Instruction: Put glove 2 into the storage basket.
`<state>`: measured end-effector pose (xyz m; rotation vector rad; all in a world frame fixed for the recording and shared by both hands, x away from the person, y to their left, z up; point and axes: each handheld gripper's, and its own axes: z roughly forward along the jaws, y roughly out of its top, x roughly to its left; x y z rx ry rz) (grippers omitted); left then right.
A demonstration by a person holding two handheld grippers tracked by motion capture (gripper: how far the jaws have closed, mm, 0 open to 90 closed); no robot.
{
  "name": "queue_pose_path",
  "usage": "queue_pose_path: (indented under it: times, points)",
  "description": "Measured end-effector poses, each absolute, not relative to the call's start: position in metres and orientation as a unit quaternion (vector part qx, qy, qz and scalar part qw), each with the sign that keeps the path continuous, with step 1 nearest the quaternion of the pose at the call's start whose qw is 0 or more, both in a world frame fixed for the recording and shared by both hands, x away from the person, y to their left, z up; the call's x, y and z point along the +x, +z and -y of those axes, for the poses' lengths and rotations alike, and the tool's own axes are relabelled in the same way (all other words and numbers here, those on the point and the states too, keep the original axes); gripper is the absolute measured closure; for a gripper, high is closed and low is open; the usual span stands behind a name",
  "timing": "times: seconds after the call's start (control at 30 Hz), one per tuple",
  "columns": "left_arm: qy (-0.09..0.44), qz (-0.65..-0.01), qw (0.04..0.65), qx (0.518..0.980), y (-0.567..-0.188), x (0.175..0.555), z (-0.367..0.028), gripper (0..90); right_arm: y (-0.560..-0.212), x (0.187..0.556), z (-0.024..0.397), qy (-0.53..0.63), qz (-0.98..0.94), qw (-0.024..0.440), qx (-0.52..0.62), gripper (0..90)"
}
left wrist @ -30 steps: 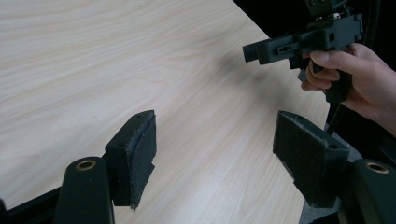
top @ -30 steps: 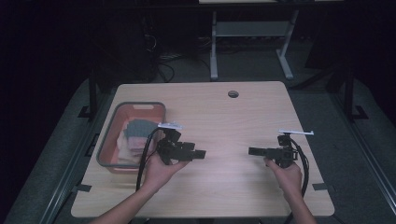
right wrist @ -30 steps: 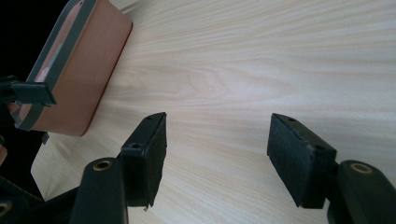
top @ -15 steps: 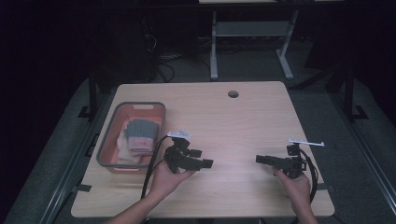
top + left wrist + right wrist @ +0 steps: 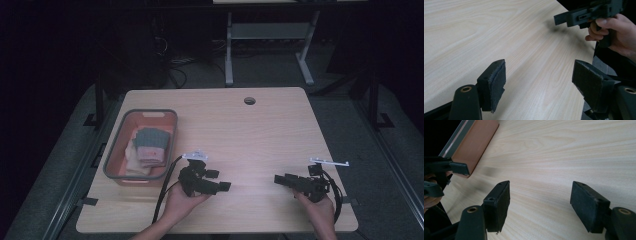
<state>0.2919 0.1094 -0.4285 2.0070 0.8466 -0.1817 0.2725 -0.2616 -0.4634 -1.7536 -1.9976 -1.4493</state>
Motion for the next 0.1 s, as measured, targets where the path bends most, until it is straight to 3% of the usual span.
queue_pose_path:
  times: [0.1]
  points:
    - [-0.058, -0.345, 0.465, 0.813, -0.4316, 0.2890, -0.1100, 26.7, -0.4677, 0.2649, 0.2592, -0.497, 0.655, 0.047, -0.567, 31.1]
